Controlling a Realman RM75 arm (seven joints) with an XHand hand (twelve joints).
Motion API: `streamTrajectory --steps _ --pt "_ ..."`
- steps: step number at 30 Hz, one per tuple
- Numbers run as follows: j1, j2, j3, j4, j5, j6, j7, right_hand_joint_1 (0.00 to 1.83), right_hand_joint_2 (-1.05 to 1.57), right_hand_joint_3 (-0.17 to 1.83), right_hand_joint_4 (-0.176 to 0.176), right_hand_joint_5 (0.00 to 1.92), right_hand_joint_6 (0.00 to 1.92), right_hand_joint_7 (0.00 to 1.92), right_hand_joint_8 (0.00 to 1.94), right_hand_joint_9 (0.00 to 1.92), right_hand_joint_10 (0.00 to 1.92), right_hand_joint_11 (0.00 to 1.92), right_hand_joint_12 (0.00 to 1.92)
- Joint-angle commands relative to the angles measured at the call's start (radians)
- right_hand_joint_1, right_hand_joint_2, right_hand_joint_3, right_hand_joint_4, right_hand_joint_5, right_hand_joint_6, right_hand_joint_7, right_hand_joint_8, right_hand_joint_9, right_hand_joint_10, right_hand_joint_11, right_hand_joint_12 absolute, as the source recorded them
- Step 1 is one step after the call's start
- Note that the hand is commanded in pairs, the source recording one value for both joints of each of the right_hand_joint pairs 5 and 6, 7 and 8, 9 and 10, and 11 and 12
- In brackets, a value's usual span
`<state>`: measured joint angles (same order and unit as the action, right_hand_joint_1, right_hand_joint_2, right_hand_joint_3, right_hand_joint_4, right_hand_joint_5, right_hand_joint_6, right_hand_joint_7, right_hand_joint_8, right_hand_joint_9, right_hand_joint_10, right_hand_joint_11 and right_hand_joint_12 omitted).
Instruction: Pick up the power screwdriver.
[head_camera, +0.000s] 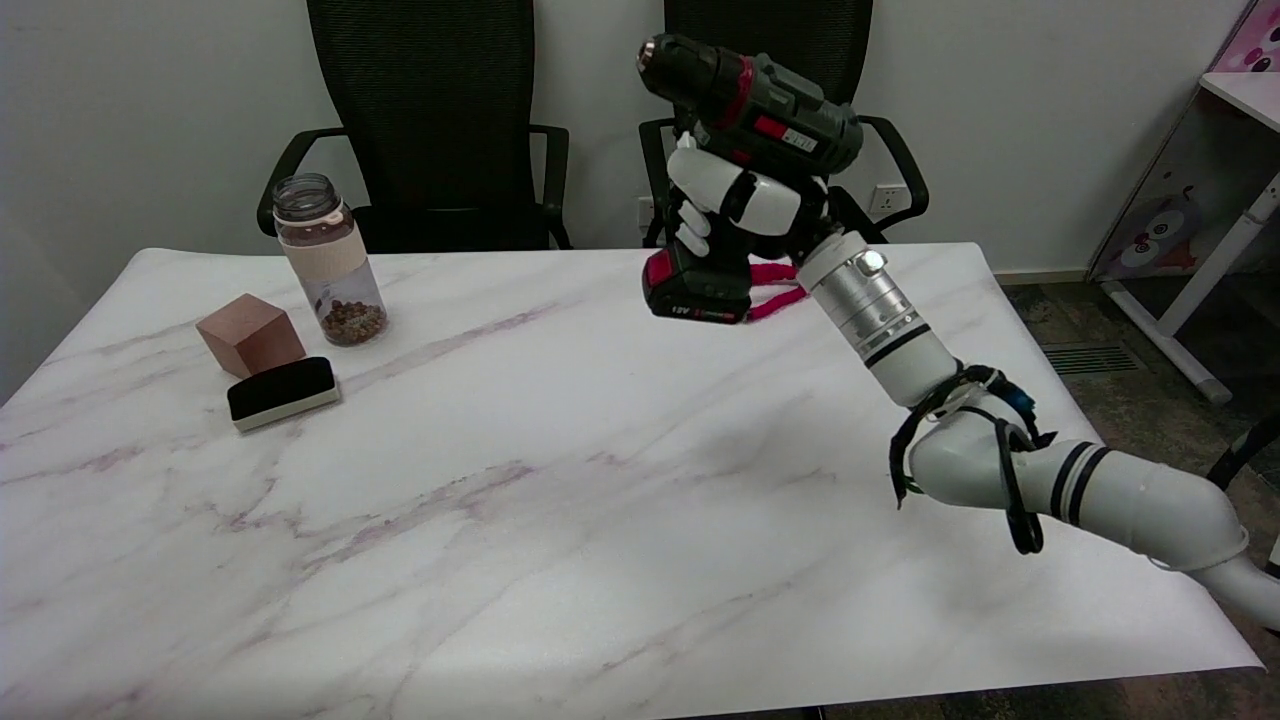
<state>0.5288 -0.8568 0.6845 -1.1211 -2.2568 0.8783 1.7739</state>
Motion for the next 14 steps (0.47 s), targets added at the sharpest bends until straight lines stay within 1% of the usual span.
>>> streamTrajectory --steps 1,7,14 --pt "0.028 0.024 0.004 -0.118 0.005 -0.053 -0.059 1.03 1.18 0.84 0.176 1.92 1.92 1.92 1.92 1.92 1.92 1.92 1.92" --pt "0.026 0.015 -0.023 -0.129 0.006 -0.061 -0.081 1.02 1.20 0.85 0.176 1.92 1.92 1.92 1.92 1.92 1.92 1.92 1.92" --pt "0.021 -0.025 -0.025 -0.120 0.007 -0.119 -0.082 1.00 1.25 0.84 0.176 1.92 1.92 1.92 1.92 1.92 1.92 1.92 1.92"
